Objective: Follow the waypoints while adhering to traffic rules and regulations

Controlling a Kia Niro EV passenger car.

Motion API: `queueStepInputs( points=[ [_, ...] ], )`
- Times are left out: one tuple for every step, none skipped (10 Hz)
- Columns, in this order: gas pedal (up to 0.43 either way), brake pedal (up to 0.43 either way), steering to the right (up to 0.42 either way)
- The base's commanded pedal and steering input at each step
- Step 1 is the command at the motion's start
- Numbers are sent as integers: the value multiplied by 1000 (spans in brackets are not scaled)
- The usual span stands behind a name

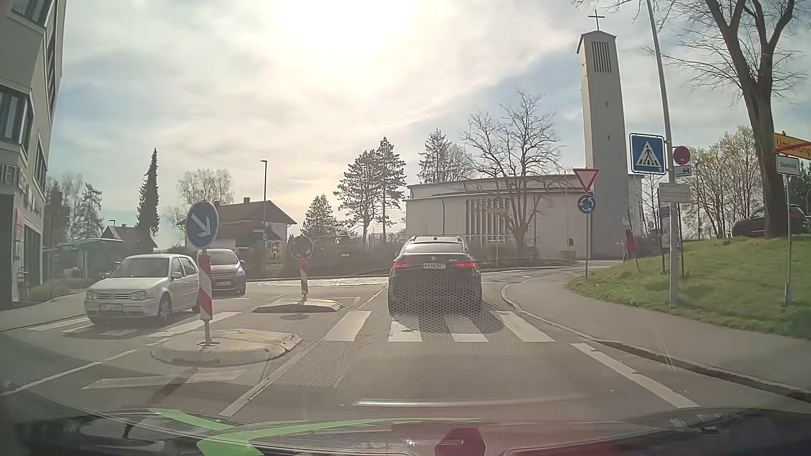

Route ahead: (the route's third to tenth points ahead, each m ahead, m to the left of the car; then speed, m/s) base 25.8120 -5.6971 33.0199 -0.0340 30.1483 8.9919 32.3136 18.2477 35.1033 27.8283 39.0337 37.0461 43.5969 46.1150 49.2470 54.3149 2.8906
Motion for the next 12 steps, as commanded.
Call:
queueStepInputs(
  points=[
    [0,55,4],
    [0,55,4],
    [0,30,4],
    [0,18,4],
    [0,0,4],
    [0,0,4],
    [59,0,4],
    [268,0,4],
    [358,0,4],
    [358,0,4],
    [358,0,4],
    [358,0,4]
  ],
)
